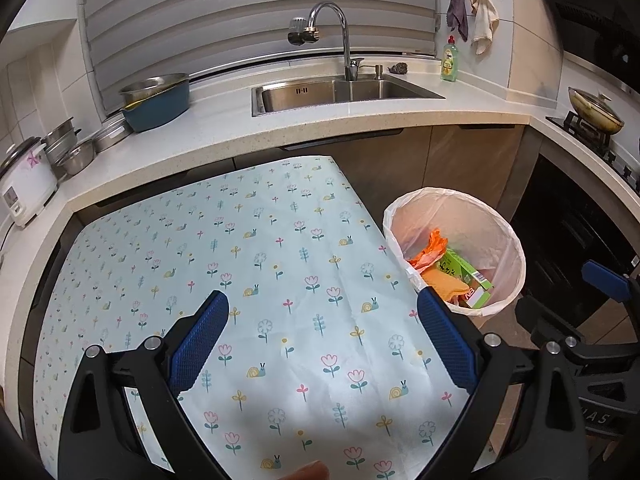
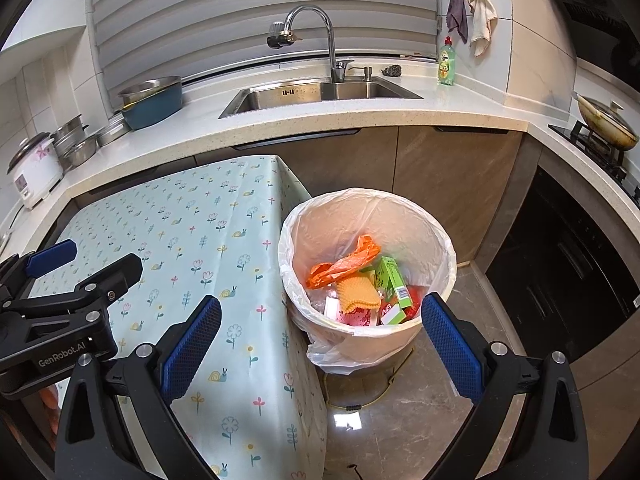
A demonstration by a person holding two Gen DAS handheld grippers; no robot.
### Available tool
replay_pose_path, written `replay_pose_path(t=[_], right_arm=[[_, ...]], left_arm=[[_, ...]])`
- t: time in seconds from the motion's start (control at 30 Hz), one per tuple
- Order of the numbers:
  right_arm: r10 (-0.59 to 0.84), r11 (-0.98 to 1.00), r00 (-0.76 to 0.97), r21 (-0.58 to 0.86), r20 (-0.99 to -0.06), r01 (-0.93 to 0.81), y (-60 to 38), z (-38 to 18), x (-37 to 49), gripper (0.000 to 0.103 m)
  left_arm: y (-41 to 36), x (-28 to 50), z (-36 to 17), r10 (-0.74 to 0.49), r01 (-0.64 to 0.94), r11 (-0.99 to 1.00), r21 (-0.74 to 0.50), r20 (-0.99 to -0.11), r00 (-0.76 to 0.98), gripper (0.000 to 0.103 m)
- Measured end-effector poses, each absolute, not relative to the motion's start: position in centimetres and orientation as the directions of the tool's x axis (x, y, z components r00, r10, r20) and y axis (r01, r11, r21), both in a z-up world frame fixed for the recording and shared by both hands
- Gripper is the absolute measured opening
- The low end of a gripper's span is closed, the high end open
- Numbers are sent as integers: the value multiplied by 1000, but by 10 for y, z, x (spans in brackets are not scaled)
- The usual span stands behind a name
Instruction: Collect trash
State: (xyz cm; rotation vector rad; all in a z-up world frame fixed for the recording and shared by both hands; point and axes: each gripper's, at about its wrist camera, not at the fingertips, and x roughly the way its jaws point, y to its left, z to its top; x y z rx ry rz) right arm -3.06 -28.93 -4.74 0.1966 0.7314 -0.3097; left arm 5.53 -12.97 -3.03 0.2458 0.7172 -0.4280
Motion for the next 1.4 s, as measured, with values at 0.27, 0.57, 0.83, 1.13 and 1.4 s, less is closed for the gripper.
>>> replay_pose_path(t=[0.27,0.57,0.83,1.13,1.4], right_arm=[[-207,937,696,64,-687,342,-289,-53,-31,97],[-201,938,689,65,-696,340,-289,-61,-32,97],[-204,939,686,58,-699,339,-287,-64,-32,97],[-203,940,683,57,-702,338,-286,-66,-33,97],[-200,941,682,55,-703,333,-281,-68,-31,97]], left_arm=[[-129,54,-34,-289,458,886,71,-688,666,91],[-129,52,-41,-269,443,894,75,-700,661,91],[-129,50,-44,-250,434,896,94,-701,668,91],[-124,49,-43,-235,417,903,105,-693,682,91],[-120,49,-44,-227,412,905,107,-697,680,91]])
